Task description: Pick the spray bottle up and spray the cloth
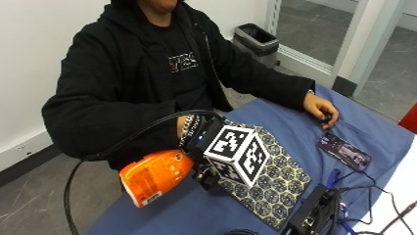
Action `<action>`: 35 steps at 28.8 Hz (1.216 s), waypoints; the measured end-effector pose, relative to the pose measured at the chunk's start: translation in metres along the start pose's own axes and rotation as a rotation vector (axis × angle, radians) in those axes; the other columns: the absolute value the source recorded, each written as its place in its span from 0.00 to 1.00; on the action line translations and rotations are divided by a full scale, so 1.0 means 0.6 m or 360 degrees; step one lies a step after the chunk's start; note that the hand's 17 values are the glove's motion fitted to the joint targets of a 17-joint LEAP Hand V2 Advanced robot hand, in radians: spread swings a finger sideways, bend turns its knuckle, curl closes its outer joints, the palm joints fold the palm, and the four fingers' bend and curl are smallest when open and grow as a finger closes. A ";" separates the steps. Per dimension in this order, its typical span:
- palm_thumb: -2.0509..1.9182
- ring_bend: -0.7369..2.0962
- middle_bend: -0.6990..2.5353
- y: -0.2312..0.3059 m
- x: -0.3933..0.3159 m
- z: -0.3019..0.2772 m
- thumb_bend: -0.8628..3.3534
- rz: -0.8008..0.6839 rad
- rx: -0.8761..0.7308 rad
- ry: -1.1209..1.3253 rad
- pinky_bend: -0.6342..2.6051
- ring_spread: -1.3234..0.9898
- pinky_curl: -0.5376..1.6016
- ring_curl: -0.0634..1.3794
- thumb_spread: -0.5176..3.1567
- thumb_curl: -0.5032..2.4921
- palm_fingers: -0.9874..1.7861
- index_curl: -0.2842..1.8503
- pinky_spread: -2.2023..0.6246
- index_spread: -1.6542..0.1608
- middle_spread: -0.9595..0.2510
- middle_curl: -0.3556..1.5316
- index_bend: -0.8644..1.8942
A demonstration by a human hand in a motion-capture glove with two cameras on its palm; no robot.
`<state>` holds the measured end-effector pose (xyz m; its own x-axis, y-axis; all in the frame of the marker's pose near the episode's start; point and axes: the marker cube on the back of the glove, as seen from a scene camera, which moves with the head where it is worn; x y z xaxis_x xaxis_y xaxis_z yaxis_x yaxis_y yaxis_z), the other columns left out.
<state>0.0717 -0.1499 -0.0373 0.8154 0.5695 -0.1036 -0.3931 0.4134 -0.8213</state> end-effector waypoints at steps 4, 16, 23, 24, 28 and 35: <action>0.78 0.52 0.43 -0.036 -0.022 0.013 0.20 0.0023 -0.0073 0.0041 0.35 0.49 0.45 0.40 0.48 0.34 0.82 0.41 0.69 0.78 0.65 0.52 0.43; 0.78 0.52 0.42 -0.086 -0.029 0.064 0.20 0.0055 -0.0255 0.0143 0.34 0.48 0.45 0.40 0.49 0.33 0.82 0.42 0.69 0.78 0.64 0.52 0.42; 0.78 0.52 0.42 -0.057 -0.065 0.029 0.20 -0.0045 -0.0098 0.0118 0.34 0.48 0.45 0.40 0.49 0.33 0.82 0.42 0.69 0.77 0.64 0.52 0.42; 0.78 0.52 0.42 -0.049 -0.076 0.019 0.20 -0.0079 -0.0054 0.0113 0.34 0.48 0.45 0.40 0.49 0.33 0.82 0.42 0.69 0.77 0.64 0.52 0.41; 0.78 0.52 0.42 -0.017 -0.132 -0.027 0.20 -0.0271 0.0152 0.0075 0.34 0.48 0.45 0.40 0.50 0.33 0.82 0.42 0.69 0.77 0.65 0.53 0.41; 0.78 0.51 0.42 0.014 -0.247 -0.100 0.20 -0.0698 0.0468 -0.0102 0.34 0.48 0.45 0.40 0.50 0.33 0.82 0.42 0.69 0.77 0.65 0.53 0.41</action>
<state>-0.0272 -0.2737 -0.0626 0.9059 0.3369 0.2565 -0.1310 0.7991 -0.5867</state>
